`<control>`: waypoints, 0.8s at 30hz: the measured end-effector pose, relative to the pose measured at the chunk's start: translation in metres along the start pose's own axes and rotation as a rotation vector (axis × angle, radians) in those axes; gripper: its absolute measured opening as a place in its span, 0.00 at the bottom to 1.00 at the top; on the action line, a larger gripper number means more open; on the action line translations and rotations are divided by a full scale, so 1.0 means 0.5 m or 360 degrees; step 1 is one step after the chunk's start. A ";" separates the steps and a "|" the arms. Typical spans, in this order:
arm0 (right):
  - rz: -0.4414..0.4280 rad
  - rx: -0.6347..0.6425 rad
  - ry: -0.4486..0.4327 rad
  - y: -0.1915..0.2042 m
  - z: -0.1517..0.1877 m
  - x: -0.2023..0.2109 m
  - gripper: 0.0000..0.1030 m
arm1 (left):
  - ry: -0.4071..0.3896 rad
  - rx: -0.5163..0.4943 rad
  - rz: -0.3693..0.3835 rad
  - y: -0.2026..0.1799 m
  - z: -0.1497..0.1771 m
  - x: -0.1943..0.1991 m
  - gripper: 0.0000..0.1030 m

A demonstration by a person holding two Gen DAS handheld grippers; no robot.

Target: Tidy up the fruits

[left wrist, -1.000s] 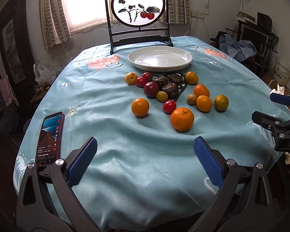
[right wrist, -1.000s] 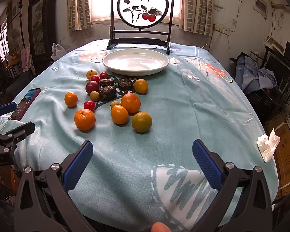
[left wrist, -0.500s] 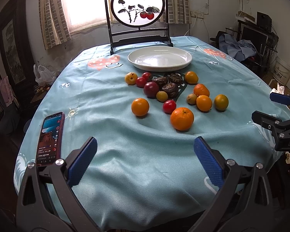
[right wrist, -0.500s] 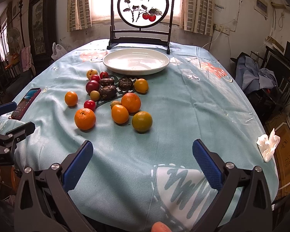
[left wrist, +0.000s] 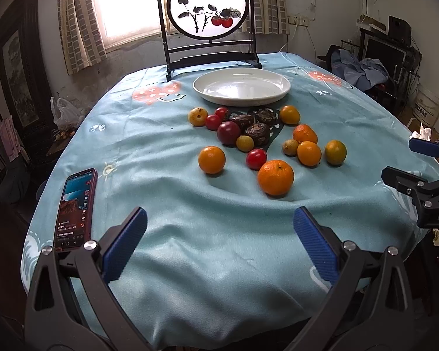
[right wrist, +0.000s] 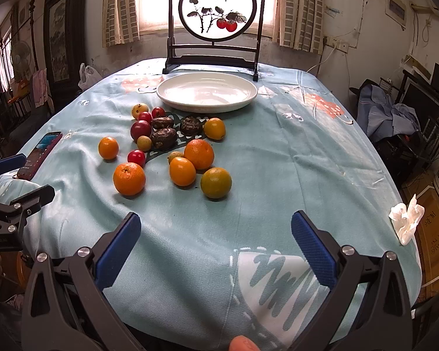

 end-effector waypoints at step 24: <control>-0.0023 -0.0001 0.0014 0.009 0.011 -0.013 0.99 | 0.0011 -0.0009 -0.0001 -0.002 0.012 -0.007 0.98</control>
Point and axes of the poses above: each gripper's, at about its wrist camera, not at the fingertips, and x roughly against the way its jaws point, y to its left, z to its underside, the point moved 8 cm from there along -x, roughly the way its jaws point, and after that the axes turned 12 degrees about -z, right-handed, at the moved point
